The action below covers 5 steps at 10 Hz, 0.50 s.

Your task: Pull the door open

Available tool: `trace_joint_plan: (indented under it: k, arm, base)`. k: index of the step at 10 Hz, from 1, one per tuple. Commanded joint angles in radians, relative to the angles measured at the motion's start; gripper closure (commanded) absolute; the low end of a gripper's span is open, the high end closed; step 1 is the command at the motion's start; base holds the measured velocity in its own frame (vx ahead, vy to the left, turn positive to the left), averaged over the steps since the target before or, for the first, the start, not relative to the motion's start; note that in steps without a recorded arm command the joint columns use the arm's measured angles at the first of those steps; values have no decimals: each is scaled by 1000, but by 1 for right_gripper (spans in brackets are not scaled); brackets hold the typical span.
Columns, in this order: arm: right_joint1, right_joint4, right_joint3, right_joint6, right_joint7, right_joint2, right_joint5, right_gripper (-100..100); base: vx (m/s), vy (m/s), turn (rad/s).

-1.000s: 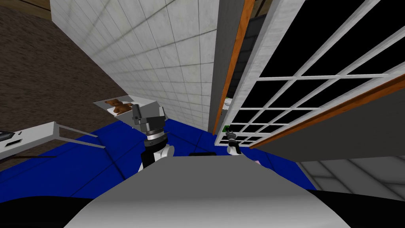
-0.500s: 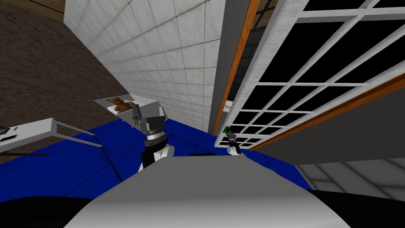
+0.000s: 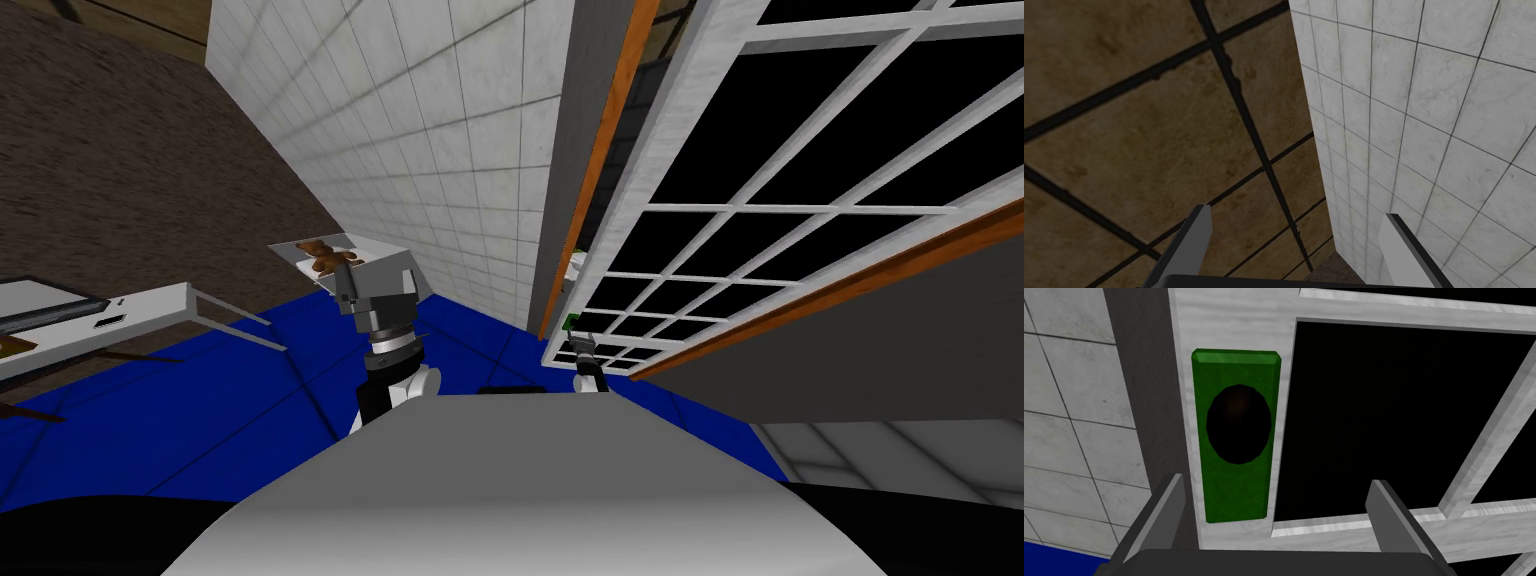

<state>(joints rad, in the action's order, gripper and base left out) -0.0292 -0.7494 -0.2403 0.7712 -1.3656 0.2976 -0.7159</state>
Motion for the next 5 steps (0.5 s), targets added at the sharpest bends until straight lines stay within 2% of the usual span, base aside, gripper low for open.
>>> trace_joint_plan:
  k: [1,4,5]
  arm:
    - [12,-8,-23,28,-16,2,11,-100]
    - [39,-18,-77,93,-51,6,37,-100]
    - [33,-10,-68,82,-45,5,33,-100]
  base:
    - [-196,-57,92]
    - [-173,-57,135]
    - [-74,-19,23]
